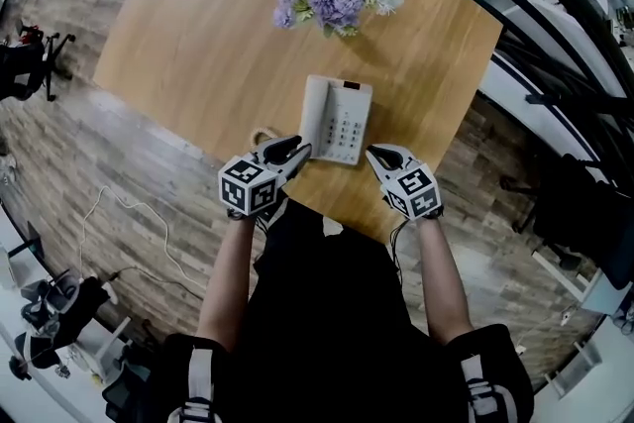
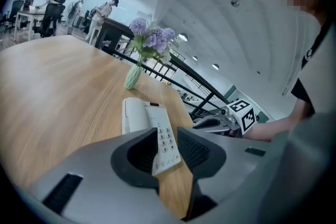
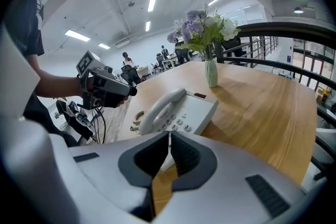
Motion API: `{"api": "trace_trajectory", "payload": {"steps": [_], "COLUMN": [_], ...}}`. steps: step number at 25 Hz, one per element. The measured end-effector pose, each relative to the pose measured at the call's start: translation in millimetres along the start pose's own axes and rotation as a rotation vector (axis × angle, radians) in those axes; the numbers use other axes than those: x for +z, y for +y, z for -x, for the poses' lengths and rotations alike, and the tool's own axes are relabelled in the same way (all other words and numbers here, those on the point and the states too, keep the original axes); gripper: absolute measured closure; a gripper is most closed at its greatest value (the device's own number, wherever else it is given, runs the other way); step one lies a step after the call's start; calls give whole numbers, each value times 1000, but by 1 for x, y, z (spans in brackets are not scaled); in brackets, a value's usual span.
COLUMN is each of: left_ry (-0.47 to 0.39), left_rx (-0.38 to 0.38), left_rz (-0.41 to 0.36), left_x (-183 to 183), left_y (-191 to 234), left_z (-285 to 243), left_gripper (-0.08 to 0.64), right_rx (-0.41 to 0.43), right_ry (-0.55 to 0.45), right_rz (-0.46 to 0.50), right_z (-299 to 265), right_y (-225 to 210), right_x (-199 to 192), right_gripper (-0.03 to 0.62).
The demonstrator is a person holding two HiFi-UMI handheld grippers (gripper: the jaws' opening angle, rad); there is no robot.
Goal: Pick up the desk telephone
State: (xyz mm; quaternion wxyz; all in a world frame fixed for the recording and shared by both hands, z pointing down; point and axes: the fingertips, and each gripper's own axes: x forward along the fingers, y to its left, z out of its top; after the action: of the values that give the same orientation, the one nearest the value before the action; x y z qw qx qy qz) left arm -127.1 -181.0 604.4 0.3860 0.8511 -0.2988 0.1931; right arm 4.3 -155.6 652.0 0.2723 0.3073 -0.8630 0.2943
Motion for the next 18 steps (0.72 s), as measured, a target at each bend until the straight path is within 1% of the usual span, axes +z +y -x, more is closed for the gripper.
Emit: {"api": "trace_trajectory", "payload": {"steps": [2, 5, 8, 12, 16, 18], "left_ry": [24, 40, 61, 110, 148, 173], "left_rx": [-9, -20, -45, -63, -88, -93], "left_rz": [0, 26, 50, 64, 104, 106], "left_x": [-3, -7, -11, -21, -32, -37], "left_y": [7, 19, 27, 41, 54, 58], "left_z": [-6, -12, -19, -32, -44, -52], "left_gripper": [433, 404, 355, 281, 240, 225], "right_rx": [5, 35, 53, 33, 12, -1], "right_ry": [1, 0, -4, 15, 15, 11], "right_rz": [-29, -115, -188, -212, -228, -236], "right_z": [-5, -13, -20, -27, -34, -37], "right_y": [-4, -8, -12, -17, -19, -21], "right_x": [0, -2, -3, -9, -11, -11], "right_gripper": [566, 566, 566, 566, 565, 564]}}
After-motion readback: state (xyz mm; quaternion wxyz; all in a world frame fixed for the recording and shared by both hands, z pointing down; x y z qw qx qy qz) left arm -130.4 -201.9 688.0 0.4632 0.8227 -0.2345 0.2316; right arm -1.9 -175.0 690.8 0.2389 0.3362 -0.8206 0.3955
